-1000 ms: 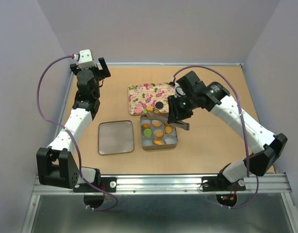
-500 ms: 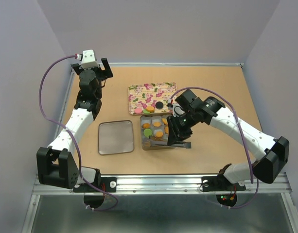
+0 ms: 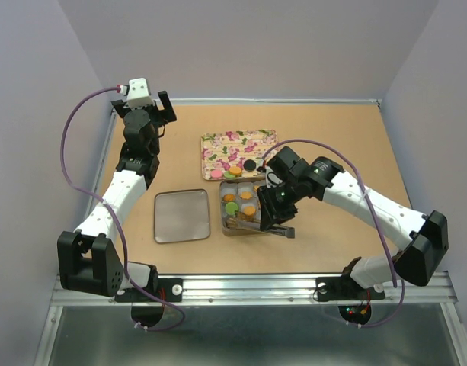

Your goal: Pack the cookies

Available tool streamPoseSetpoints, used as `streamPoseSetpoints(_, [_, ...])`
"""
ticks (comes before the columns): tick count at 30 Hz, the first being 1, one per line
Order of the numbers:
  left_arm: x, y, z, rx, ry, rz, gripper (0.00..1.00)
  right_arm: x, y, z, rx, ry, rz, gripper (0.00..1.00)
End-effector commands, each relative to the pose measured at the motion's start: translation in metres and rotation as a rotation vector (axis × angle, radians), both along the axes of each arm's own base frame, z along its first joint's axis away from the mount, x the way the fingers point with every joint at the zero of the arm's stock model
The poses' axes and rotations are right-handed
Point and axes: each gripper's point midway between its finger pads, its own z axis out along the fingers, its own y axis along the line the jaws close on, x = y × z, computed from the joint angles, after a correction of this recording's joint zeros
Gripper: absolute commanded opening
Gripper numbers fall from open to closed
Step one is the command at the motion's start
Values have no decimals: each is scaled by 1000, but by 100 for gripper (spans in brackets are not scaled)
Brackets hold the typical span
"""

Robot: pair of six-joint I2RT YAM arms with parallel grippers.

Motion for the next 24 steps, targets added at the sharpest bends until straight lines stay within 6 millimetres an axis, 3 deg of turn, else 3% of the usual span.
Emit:
streamPoseSetpoints(1, [-8,3,26,1,-72,13,99,26,5,11,-13,-114,-71,37])
streamPoseSetpoints(13, [-9,4,27,22,-73,18,99,27,18,19,36,-99,-12,38])
streamPoseSetpoints(24, [-8,4,25,23,-67,18,99,15,18,29,78,-77,17,47])
